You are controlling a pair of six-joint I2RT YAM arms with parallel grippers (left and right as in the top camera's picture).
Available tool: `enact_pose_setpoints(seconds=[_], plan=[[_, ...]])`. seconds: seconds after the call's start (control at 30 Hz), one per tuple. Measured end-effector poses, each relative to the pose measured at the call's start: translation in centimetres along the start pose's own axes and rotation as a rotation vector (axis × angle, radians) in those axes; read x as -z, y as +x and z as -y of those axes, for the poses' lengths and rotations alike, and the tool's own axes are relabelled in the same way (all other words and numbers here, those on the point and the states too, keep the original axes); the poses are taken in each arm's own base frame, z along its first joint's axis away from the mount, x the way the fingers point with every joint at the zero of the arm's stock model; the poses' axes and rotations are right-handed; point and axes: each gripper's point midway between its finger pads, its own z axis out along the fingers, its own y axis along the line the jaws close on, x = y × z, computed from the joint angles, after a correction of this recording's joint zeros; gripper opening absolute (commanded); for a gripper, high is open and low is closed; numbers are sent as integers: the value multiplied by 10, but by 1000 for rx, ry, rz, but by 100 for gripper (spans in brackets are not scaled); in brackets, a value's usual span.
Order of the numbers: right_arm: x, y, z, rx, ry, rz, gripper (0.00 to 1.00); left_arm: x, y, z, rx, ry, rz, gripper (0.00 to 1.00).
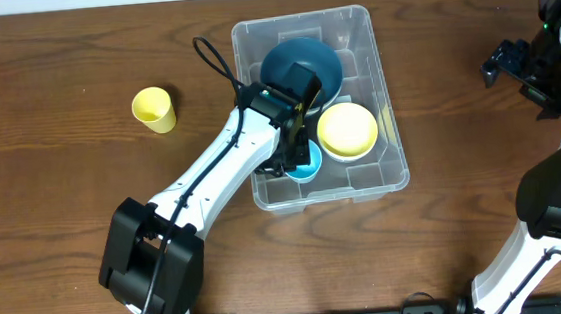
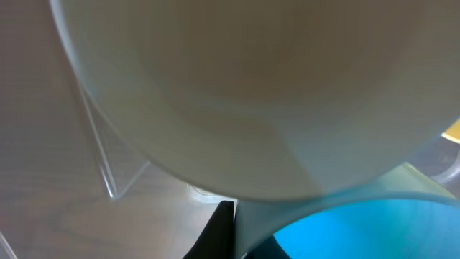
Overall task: Pack container
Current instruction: 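Lower the blue cup into the container and open the left gripper, then move the left gripper to the yellow cup and grasp it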
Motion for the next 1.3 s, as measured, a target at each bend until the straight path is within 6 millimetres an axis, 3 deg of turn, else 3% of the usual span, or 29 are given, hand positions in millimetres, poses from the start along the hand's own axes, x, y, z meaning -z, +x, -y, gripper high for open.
enact_pose_setpoints(seconds=[0.07, 0.27, 0.5, 0.83, 0.97, 1.07, 1.17, 1.3], plan=[[0, 0, 0, 0, 0, 0, 99, 0, -2, 0, 0, -1, 9, 7], [0, 0, 0, 0, 0, 0, 99, 0, -10, -6, 16, -14, 35, 21], [0, 0, 0, 0, 0, 0, 99, 0, -19, -19, 49, -31, 50, 25], [0, 0, 0, 0, 0, 0, 99, 4, -16, -23, 46, -46, 28, 35], [0, 0, 0, 0, 1, 0, 99, 32, -30, -27, 50, -28, 62, 48], [0, 0, 0, 0, 0, 0, 99, 74, -49, -39, 83, 15, 146, 53], [0, 0, 0, 0, 0, 0, 99, 123, -66, -71, 171, 53, 270, 56], [0, 0, 0, 0, 0, 0, 99, 158, -81, -136, 330, 38, 375, 65]])
